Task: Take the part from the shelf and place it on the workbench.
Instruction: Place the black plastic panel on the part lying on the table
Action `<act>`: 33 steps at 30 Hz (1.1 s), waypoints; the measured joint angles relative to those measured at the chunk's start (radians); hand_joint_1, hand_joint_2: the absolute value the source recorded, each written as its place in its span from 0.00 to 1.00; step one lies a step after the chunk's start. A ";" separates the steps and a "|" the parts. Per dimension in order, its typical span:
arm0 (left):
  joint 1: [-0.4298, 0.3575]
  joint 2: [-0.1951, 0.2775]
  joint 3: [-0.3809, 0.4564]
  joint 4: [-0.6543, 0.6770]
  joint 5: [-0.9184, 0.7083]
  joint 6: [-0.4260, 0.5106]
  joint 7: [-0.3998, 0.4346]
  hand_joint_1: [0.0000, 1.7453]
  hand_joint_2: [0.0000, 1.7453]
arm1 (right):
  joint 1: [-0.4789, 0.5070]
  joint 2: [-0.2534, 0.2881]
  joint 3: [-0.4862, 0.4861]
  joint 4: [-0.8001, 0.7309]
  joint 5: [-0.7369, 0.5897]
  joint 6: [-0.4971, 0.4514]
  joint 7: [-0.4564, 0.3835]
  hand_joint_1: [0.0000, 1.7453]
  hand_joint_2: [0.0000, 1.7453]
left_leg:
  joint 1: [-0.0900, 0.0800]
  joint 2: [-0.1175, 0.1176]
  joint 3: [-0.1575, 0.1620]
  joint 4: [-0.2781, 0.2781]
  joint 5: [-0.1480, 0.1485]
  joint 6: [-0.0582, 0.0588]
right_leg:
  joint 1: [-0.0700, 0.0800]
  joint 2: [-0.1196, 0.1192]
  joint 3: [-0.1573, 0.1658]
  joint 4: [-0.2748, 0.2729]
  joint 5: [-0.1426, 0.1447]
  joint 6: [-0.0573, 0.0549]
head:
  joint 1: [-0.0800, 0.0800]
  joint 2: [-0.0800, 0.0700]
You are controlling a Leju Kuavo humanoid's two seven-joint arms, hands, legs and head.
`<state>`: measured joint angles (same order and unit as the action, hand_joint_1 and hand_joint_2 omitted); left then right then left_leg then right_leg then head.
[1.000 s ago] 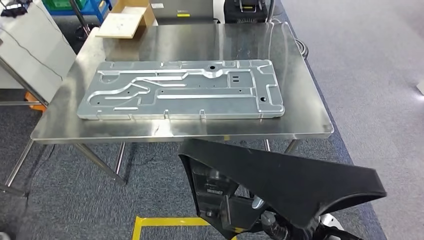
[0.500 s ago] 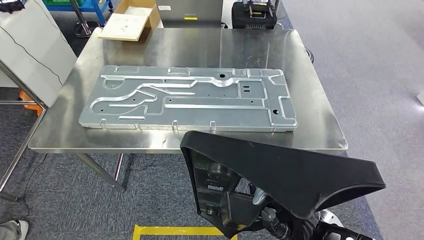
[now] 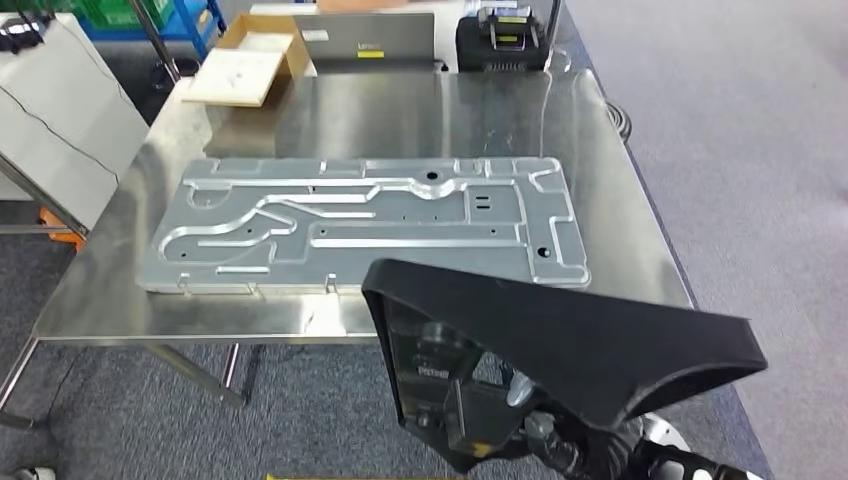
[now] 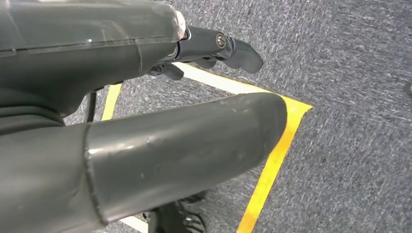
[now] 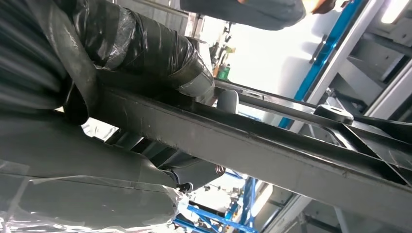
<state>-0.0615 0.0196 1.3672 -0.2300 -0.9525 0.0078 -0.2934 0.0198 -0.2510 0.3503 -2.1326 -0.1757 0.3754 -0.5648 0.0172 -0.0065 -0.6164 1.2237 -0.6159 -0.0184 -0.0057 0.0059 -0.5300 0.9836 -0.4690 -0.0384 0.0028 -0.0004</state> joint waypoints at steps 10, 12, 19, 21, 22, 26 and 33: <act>0.001 -0.002 0.000 0.000 0.000 -0.003 -0.009 0.00 0.00 | -0.029 -0.002 -0.037 0.001 -0.012 -0.030 0.017 1.00 1.00 | 0.001 0.002 0.068 -0.232 0.163 0.049 | -0.001 0.000 -0.001 0.104 -0.068 0.050 | 0.000 0.000; -0.001 -0.002 0.000 0.000 0.000 -0.006 -0.014 0.00 0.00 | -0.060 -0.007 -0.072 0.004 -0.019 -0.051 0.036 1.00 1.00 | 0.000 0.003 0.073 -0.232 0.156 0.056 | -0.002 -0.001 -0.084 0.233 -0.120 0.058 | 0.000 0.000; -0.008 -0.004 0.000 0.000 -0.007 -0.014 -0.015 0.00 0.00 | -0.223 -0.046 -0.233 0.042 -0.054 -0.066 0.123 1.00 1.00 | -0.009 -0.002 0.117 -0.233 0.117 0.053 | 0.012 -0.001 -0.100 0.070 0.034 0.029 | 0.001 0.000; -0.009 -0.005 0.000 0.000 -0.009 -0.015 -0.014 0.00 0.00 | -0.243 -0.049 -0.252 0.048 -0.042 -0.067 0.130 1.00 1.00 | -0.010 -0.004 0.120 -0.232 0.113 0.040 | 0.019 0.000 -0.092 0.038 0.036 0.016 | 0.002 0.000; -0.009 -0.005 0.000 0.000 -0.010 -0.015 -0.013 0.00 0.00 | -0.253 -0.049 -0.256 0.051 -0.027 -0.074 0.135 1.00 1.00 | -0.011 -0.004 0.121 -0.228 0.113 0.034 | 0.017 0.001 -0.087 0.031 0.040 0.012 | 0.002 0.000; -0.016 -0.003 -0.003 0.000 -0.031 -0.024 -0.012 0.00 0.00 | -0.385 -0.060 -0.264 0.107 0.070 -0.141 0.204 1.00 1.00 | -0.010 -0.001 0.073 -0.115 0.051 0.020 | 0.005 0.003 -0.066 0.020 0.039 -0.003 | 0.001 0.000; -0.027 0.000 -0.020 0.000 -0.068 -0.041 -0.013 0.00 0.00 | -0.746 -0.068 -0.259 0.320 0.213 -0.202 0.310 1.00 1.00 | -0.008 0.001 0.005 -0.123 0.130 0.014 | 0.010 0.003 -0.053 0.030 0.020 -0.001 | 0.001 0.000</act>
<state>-0.0890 0.0201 1.3473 -0.2300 -1.0203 -0.0332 -0.3063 -0.7258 -0.3191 0.0916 -1.8128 0.0376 0.1736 -0.2549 0.0096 -0.0051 -0.6111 1.1012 -0.4857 -0.0048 0.0045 0.0092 -0.5831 1.0140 -0.4487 -0.0390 0.0040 -0.0004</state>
